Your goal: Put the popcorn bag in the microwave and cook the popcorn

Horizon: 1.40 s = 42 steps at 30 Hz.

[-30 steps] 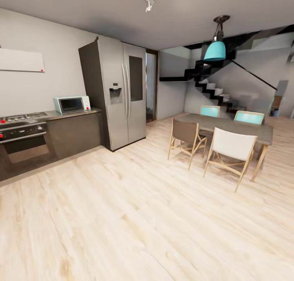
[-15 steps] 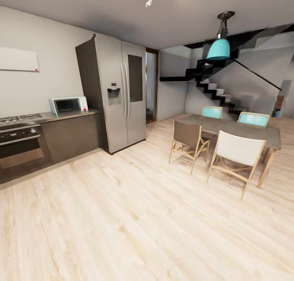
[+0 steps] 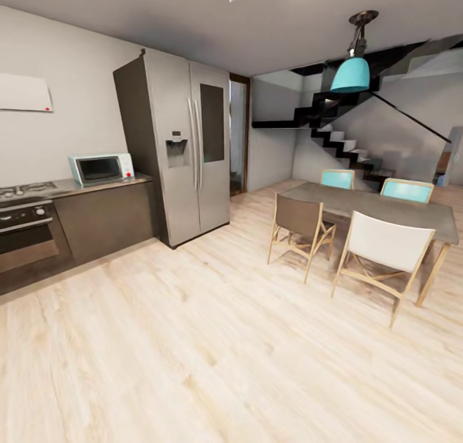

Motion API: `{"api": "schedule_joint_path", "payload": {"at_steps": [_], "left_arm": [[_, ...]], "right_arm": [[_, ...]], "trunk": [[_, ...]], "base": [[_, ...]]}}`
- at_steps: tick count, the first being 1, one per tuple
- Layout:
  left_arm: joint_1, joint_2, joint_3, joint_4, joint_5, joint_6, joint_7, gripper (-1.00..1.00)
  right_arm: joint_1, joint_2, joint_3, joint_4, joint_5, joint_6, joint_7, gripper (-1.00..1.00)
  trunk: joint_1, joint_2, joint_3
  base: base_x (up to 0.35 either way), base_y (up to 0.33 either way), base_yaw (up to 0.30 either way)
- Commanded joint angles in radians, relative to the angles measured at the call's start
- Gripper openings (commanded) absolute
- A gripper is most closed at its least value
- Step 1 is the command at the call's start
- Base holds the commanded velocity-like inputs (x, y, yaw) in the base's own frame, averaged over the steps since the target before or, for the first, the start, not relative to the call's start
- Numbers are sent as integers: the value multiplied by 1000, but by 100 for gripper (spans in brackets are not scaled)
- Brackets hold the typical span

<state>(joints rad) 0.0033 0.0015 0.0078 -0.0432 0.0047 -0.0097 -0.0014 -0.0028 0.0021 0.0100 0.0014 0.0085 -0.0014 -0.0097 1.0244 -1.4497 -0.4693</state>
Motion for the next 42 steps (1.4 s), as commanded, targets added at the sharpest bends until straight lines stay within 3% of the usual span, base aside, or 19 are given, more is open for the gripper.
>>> {"api": "schedule_joint_path", "payload": {"at_steps": [1,8,13,17,42], "left_arm": [[1,0,1,-1,1,-1,0,100],[0,1,0,-1,7,-1,1,100],[0,3,-1,-1,75,-1,0,100],[0,2,-1,-1,98,-1,0,100],[0,2,0,-1,103,-1,1,100]], "right_arm": [[0,0,0,0,0,0,-1,100],[0,-1,-2,0,-3,0,-1,100],[0,-1,-4,0,-4,0,-1,100],[0,-1,-3,0,-3,0,-1,100],[0,-2,2,0,1,0,-1,100]], "trunk": [[1,0,-1],[1,0,-1],[1,0,-1],[1,0,-1],[1,0,-1]], "base": [[322,0,0],[322,0,0],[322,0,0],[322,0,0],[322,0,0]]}}
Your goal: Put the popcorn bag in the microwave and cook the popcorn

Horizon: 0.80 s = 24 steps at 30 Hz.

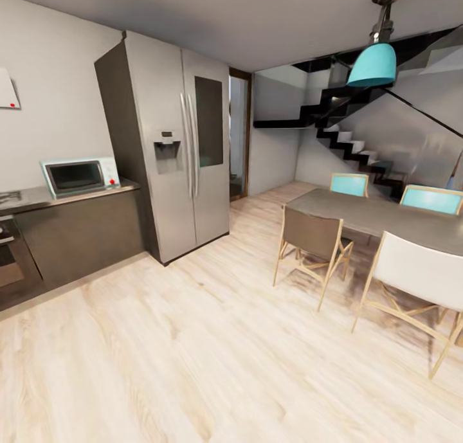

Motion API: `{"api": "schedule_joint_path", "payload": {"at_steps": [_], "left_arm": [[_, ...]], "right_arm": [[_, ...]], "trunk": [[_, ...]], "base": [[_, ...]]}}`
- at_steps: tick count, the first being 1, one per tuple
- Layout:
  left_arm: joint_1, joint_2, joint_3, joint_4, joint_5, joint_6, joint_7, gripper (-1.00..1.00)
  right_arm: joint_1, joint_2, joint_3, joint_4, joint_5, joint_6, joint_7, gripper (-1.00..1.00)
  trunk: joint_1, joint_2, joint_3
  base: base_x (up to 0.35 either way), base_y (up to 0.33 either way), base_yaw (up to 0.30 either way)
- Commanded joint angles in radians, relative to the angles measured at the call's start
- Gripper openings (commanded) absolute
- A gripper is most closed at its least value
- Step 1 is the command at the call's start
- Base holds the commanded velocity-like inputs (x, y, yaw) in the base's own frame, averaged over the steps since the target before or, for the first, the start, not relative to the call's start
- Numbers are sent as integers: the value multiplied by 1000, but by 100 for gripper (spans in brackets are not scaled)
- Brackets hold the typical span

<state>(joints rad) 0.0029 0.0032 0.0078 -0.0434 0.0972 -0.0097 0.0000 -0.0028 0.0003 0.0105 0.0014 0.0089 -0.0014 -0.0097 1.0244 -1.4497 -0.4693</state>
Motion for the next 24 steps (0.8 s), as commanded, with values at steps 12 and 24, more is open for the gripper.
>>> {"api": "schedule_joint_path", "payload": {"at_steps": [12,24], "left_arm": [[1,0,-1,-1,11,-1,3,100],[1,0,0,-1,12,-1,8,100]], "right_arm": [[0,1,2,0,0,-8,-3,100],[0,1,1,0,-1,-9,-2,100]], "trunk": [[1,0,-1],[1,0,-1]], "base": [[322,0,0],[322,0,0]]}}
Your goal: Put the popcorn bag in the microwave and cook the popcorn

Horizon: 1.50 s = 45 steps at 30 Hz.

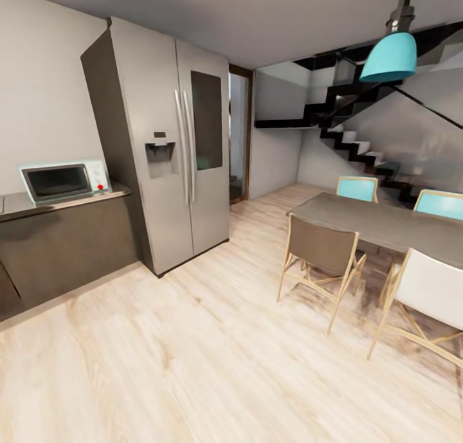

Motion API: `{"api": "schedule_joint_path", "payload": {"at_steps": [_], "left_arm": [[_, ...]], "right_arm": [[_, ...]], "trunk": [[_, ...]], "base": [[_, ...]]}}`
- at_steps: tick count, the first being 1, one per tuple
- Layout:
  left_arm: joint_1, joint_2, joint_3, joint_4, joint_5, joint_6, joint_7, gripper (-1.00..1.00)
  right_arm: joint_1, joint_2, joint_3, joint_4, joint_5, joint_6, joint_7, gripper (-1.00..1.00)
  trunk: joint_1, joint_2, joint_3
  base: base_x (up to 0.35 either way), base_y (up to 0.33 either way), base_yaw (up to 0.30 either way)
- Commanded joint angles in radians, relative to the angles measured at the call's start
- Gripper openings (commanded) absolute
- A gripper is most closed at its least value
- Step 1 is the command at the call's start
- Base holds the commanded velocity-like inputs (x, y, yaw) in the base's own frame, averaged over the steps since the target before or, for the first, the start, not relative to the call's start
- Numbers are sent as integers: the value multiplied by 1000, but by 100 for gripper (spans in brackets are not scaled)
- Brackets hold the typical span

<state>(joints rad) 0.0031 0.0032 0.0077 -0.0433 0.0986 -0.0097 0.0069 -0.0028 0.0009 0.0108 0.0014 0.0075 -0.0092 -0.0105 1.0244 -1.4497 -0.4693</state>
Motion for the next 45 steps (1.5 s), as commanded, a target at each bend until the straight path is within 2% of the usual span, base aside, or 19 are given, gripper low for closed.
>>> {"api": "schedule_joint_path", "payload": {"at_steps": [1,24,31,36,41,45], "left_arm": [[0,0,0,-1,10,-1,1,100],[0,1,0,-1,12,-1,2,100],[0,1,1,-2,12,-3,2,100],[0,1,3,-3,12,-21,2,100],[1,1,38,-3,11,-28,2,100],[1,1,45,-3,11,-28,2,100]], "right_arm": [[0,0,1,0,1,-1,-1,100],[0,1,1,0,3,-1,-2,100],[0,1,1,0,3,-1,-2,100],[0,1,0,0,3,-1,-2,100],[0,1,0,0,3,-2,-2,100],[0,1,0,0,3,-2,-2,100]], "trunk": [[1,0,-1],[1,0,-1],[1,0,-1],[1,0,-1],[1,0,-1],[1,0,-1]], "base": [[322,0,0],[322,0,7],[300,0,234],[62,0,270],[3,0,270],[0,0,270]]}}
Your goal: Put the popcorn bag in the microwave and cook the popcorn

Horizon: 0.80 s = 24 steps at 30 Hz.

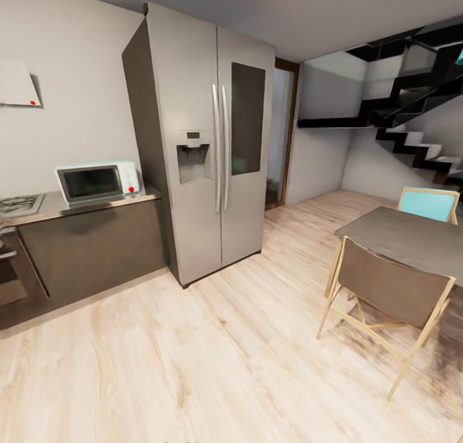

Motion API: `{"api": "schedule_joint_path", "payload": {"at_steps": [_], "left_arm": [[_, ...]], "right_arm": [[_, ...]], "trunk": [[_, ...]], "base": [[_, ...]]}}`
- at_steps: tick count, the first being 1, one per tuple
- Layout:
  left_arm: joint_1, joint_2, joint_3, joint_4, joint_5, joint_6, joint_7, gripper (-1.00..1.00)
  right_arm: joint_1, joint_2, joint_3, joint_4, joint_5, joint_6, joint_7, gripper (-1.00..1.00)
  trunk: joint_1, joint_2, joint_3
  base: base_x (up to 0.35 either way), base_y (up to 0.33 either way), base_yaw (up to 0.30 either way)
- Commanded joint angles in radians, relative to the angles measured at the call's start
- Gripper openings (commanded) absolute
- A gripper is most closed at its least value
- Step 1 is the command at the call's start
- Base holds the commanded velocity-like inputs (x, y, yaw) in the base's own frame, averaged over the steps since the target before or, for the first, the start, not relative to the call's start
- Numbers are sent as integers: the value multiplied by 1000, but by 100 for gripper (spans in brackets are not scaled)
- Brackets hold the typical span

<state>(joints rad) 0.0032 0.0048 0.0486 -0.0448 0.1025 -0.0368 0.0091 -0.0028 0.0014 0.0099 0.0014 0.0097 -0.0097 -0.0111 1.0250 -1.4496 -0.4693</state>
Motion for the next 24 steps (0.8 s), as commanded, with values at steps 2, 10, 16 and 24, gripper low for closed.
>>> {"api": "schedule_joint_path", "payload": {"at_steps": [2,10,16,24], "left_arm": [[1,0,5,-1,7,-1,0,100],[1,0,5,-1,6,-1,0,100],[0,0,5,-1,7,-2,0,100],[0,-1,5,-1,7,-2,0,100]], "right_arm": [[0,0,1,0,1,-1,-1,100],[0,0,1,0,0,-1,-1,100],[0,0,1,0,0,-1,-1,100],[0,0,1,0,-3,-2,-1,100]], "trunk": [[0,0,-1],[0,0,-1],[0,0,-1],[0,0,-1]], "base": [[0,0,270],[0,0,270],[0,0,270],[0,0,270]]}}
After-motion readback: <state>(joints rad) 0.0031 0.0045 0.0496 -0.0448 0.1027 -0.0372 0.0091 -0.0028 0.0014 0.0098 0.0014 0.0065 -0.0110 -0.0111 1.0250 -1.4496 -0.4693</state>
